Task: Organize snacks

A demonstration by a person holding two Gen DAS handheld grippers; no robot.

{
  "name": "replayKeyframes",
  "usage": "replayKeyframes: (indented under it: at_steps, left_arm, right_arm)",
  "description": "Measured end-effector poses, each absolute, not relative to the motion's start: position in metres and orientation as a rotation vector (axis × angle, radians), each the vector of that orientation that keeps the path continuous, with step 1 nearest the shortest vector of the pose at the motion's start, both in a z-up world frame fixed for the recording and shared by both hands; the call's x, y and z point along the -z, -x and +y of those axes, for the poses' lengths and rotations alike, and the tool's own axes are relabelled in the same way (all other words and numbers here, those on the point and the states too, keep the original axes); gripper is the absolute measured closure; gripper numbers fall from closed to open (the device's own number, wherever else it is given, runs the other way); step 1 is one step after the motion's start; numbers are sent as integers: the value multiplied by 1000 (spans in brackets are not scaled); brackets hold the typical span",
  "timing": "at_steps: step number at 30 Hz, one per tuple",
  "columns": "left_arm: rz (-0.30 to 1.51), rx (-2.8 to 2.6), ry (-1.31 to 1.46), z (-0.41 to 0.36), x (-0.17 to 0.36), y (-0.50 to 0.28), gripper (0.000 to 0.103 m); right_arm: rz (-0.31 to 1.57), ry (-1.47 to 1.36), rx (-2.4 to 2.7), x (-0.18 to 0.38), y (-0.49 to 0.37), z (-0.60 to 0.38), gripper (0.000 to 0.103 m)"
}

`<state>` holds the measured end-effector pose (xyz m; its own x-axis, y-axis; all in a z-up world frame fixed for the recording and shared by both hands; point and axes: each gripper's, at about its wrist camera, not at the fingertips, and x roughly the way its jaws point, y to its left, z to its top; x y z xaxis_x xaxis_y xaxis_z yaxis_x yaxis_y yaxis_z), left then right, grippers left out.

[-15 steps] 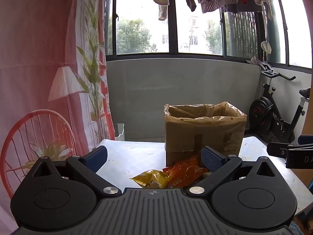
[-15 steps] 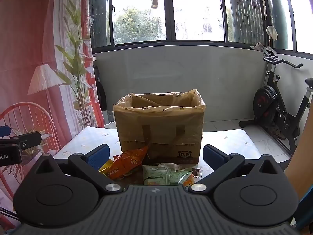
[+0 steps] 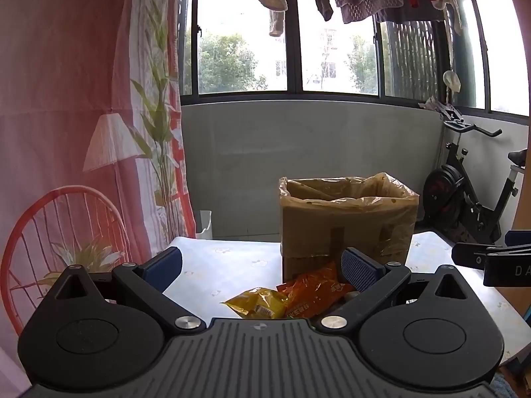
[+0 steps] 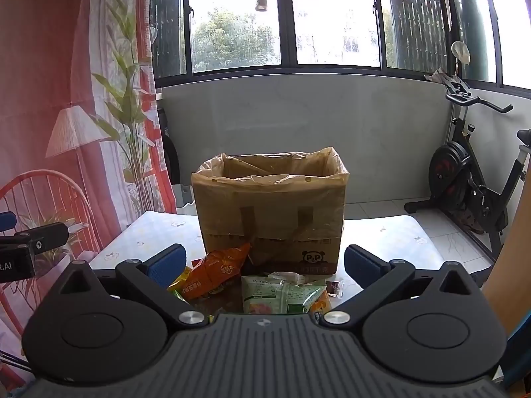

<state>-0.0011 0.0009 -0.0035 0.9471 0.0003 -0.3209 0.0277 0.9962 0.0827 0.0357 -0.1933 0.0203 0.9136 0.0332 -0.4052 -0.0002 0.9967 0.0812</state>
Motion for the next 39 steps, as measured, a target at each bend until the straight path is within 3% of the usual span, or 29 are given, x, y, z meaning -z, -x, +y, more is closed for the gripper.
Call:
replayKeyframes:
  at_steps: [39]
  left_arm:
    - [326, 10, -80, 0, 3, 2, 0]
  right_arm:
    - [432, -87, -16, -21, -36, -197, 0]
